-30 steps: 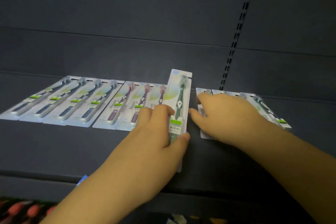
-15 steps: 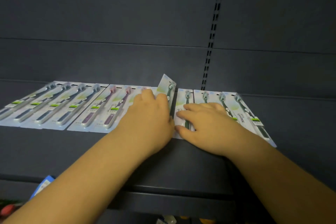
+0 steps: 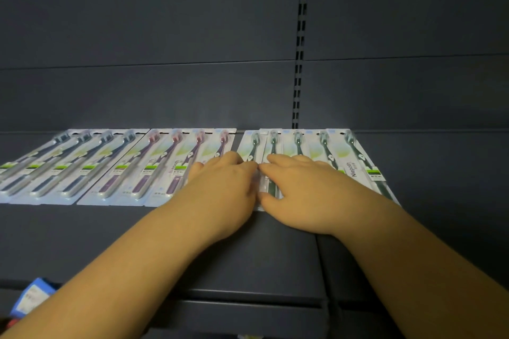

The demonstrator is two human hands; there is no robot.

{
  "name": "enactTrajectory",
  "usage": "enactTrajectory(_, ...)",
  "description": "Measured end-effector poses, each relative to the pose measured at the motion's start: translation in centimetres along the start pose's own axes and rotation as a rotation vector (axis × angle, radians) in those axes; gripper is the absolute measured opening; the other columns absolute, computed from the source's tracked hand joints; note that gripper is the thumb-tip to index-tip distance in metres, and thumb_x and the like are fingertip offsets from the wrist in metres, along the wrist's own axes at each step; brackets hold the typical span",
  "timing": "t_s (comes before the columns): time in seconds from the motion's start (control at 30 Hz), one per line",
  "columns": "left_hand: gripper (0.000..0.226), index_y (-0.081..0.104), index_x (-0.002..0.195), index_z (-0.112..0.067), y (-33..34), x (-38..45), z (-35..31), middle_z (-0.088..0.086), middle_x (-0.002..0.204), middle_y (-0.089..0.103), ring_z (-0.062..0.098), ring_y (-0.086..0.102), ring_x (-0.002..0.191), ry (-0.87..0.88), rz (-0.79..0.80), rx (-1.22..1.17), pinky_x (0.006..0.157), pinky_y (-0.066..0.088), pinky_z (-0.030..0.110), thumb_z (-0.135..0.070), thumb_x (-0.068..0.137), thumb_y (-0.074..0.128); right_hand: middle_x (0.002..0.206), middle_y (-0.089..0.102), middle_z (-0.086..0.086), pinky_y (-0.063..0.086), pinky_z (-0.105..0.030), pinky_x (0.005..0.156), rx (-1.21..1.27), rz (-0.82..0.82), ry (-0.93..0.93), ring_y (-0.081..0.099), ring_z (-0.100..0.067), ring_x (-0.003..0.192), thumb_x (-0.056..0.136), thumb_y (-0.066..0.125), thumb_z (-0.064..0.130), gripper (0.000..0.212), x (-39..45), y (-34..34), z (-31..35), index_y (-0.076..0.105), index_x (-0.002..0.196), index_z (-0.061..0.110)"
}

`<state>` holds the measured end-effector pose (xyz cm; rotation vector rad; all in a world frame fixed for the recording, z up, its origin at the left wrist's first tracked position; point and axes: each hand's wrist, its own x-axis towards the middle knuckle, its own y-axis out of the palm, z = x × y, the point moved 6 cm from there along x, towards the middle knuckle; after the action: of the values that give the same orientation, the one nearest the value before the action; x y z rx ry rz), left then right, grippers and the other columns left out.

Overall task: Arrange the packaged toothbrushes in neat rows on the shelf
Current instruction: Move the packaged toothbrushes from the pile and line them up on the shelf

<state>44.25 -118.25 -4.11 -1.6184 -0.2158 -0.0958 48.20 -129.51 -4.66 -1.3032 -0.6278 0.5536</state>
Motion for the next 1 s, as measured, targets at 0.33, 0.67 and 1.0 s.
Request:
enactTrajectory(0.33,0.017,0.050,0.107,-0.026,0.0,1.1,-0.2,0.002,0.113,0.048,0.028,0.048,0.108,-0.079,0.056,0.092,0.089,0.033,0.040,-0.030,0.091,0.044,0.148,0.041,0.006,0.035,-0.043,0.108,0.006,0.018,0.004,0.038,-0.020,0.134,0.095,0.036,0.052,0.054,-0.3,-0.2,0.1,0.041,0.144,0.030)
enactTrajectory(0.67,0.037,0.045,0.130,-0.034,-0.3,0.4,0.6,-0.004,0.131,0.048,0.026,0.039,0.118,-0.158,-0.002,0.035,0.099,0.030,0.041,-0.043,0.095,0.035,0.111,0.055,0.011,0.039,-0.038,0.097,0.094,-0.083,-0.018,0.051,-0.018,0.109,0.085,0.047,0.050,0.028,-0.9,-1.7,0.8,0.049,0.105,0.031)
enactTrajectory(1.0,0.059,0.043,0.142,-0.025,-3.4,-6.0,0.7,-0.006,0.140,0.048,0.015,0.037,0.129,-0.156,-0.341,-0.097,0.104,0.024,0.024,-0.051,0.089,0.038,0.119,0.054,0.006,0.044,-0.032,0.084,0.192,-0.410,0.003,0.051,-0.017,0.111,0.093,0.051,0.038,0.036,-3.1,-4.4,1.7,0.054,0.126,0.024)
